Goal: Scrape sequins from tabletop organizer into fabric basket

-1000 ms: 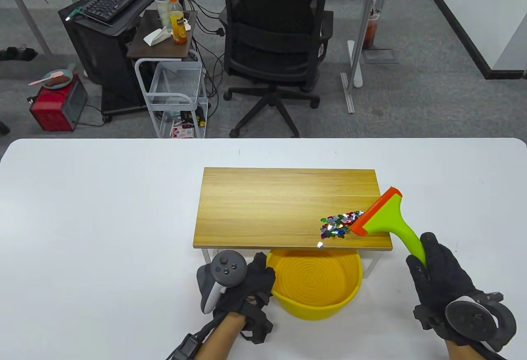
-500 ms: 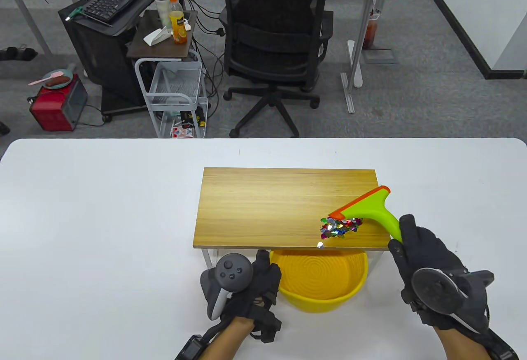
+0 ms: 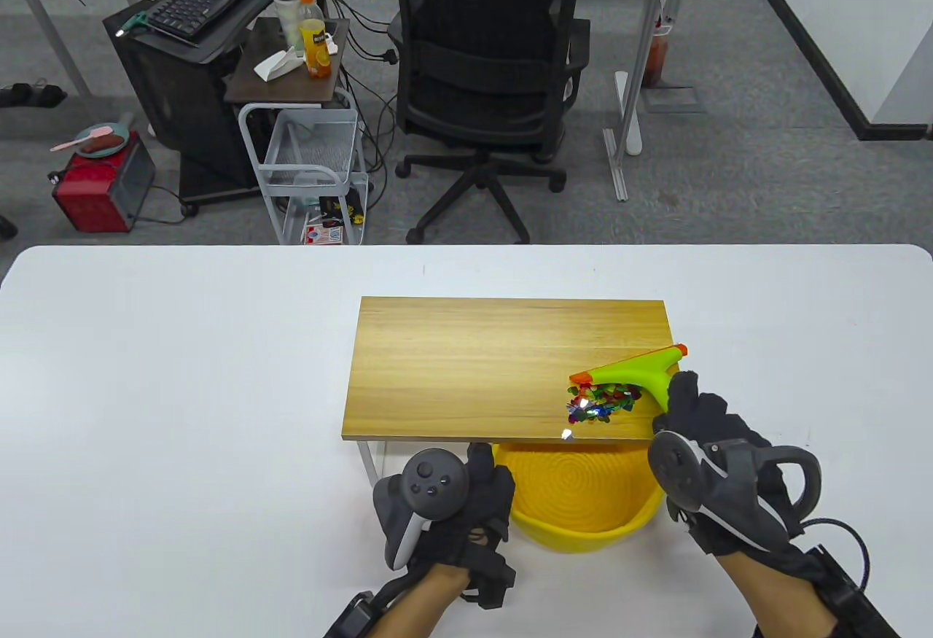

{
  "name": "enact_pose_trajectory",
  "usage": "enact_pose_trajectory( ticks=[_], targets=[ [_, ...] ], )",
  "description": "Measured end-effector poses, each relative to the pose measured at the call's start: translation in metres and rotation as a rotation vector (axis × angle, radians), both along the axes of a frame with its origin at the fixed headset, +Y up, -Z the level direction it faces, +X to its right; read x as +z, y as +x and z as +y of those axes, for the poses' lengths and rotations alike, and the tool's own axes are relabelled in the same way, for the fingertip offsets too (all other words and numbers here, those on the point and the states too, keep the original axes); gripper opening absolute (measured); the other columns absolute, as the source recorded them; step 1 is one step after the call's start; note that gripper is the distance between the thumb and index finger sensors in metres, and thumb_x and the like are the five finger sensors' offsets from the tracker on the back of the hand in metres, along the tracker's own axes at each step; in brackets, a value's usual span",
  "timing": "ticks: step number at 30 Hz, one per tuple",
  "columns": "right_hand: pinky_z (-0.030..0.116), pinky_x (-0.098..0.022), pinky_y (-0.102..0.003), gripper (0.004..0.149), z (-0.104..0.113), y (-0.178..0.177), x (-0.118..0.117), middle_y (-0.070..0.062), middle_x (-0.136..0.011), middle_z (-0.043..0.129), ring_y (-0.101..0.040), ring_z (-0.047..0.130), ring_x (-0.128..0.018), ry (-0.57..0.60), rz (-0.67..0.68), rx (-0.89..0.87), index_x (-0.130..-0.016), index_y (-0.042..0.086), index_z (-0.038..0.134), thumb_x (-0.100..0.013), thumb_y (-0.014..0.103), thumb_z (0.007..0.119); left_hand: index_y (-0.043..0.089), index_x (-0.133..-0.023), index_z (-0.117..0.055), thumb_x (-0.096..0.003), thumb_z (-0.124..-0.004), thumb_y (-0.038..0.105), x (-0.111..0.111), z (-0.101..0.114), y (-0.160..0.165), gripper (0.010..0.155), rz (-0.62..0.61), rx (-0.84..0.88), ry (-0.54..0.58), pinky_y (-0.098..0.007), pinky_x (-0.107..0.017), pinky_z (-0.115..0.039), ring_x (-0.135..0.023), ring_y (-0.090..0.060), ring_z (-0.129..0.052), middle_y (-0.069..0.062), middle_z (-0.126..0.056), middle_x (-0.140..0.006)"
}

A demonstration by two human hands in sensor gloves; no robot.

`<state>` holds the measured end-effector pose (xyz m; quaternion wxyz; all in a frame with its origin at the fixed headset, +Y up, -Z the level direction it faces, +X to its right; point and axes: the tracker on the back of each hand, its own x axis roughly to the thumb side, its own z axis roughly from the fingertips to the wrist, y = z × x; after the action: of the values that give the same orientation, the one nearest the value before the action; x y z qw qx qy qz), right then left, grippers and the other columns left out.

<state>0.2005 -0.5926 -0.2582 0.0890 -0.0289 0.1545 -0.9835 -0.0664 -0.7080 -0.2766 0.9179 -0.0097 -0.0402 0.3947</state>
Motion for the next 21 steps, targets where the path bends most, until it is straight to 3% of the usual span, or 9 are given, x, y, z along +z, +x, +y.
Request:
enact_pose_trajectory(
  ticks=[10, 21],
  targets=[
    [0.091, -0.021, -0.033, 0.055, 0.003, -0.01, 0.054, -0.024, -0.079, 0.091, -0.028, 0.103, -0.033, -0.02, 0.081, 0.028, -0.104, 0.006, 0.067, -0.061, 0.04, 0.078, -0.007, -0.085, -0.067, -0.0497, -0.074, 0.037, 0.003, 0.005, -0.001, 0.056, 0.003, 0.043, -0.028, -0.045, -0.015, -0.095, -0.02, -0.031, -0.112, -0.018, -0.108, -0.042],
    [0.091, -0.022, -0.033, 0.055, 0.014, -0.002, 0.084, -0.022, -0.079, 0.092, -0.029, 0.103, -0.034, -0.016, 0.116, 0.016, -0.104, 0.007, 0.068, -0.061, 0.04, 0.079, -0.006, -0.085, -0.067, -0.0497, -0.074, 0.036, 0.005, 0.004, -0.001, 0.056, 0.009, 0.063, -0.049, -0.045, -0.016, -0.095, -0.02, -0.031, -0.111, -0.018, -0.108, -0.042]
  ],
)
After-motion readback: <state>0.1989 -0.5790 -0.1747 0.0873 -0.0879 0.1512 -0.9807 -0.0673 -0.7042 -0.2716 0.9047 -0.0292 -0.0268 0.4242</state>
